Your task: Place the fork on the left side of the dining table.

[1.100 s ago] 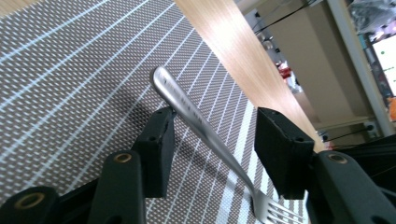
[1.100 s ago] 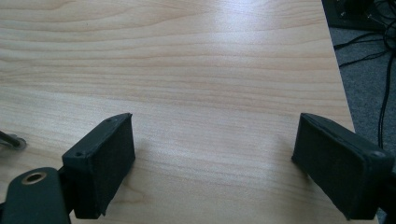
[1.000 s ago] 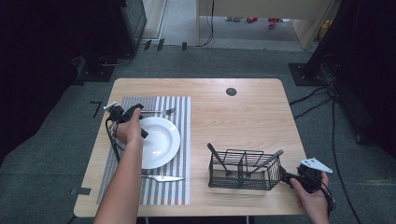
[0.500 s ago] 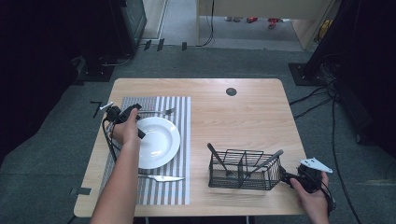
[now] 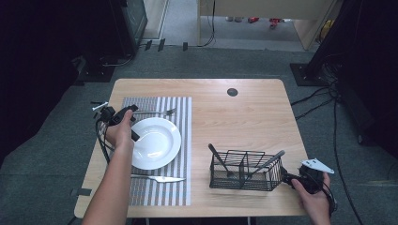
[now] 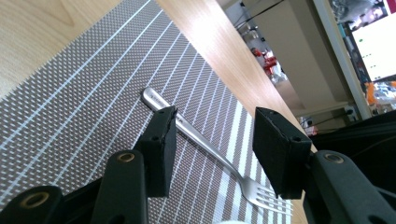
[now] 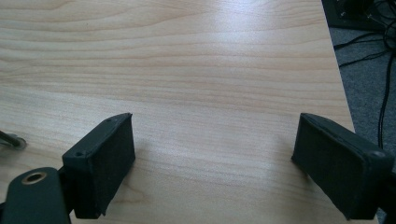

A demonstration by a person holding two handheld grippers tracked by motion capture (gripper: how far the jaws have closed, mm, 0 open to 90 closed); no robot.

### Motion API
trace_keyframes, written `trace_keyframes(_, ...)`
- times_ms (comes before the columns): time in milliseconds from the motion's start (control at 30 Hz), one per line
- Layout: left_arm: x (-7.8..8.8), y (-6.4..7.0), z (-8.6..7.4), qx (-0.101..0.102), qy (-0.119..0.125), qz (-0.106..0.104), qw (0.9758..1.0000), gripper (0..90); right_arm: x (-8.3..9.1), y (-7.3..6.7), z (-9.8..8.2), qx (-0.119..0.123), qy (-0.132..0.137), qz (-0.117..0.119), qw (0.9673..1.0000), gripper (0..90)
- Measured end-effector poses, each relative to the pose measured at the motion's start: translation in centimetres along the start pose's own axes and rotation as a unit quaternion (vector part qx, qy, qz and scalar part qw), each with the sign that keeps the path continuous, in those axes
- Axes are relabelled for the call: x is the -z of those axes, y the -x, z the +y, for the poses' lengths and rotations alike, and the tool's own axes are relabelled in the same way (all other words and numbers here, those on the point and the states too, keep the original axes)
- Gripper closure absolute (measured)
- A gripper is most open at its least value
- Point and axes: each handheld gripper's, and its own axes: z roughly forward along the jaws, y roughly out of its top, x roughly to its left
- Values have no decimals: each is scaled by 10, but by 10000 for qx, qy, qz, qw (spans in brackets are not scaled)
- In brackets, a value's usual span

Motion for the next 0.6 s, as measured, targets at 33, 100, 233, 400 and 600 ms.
trace_keyframes(33, 0, 0, 0, 0, 0, 0, 10000, 504, 0, 0, 0, 0, 0, 0, 10000, 127)
trace_keyframes(100, 4, 1, 1, -161, 15, -24, 9999, 496, 0, 0, 0, 2, 0, 0, 10000, 127)
trace_keyframes(233, 11, 3, 0, -488, 17, -180, 9986, 486, 0, 0, 0, 1, 0, -1, 10000, 127)
trace_keyframes(400, 25, 10, -5, -1235, 68, -437, 9914, 450, 0, 0, 0, 1, 0, 0, 10000, 127)
trace_keyframes(600, 45, 14, -7, -1970, 328, -361, 9792, 354, 0, 0, 0, 3, 1, -2, 10000, 127)
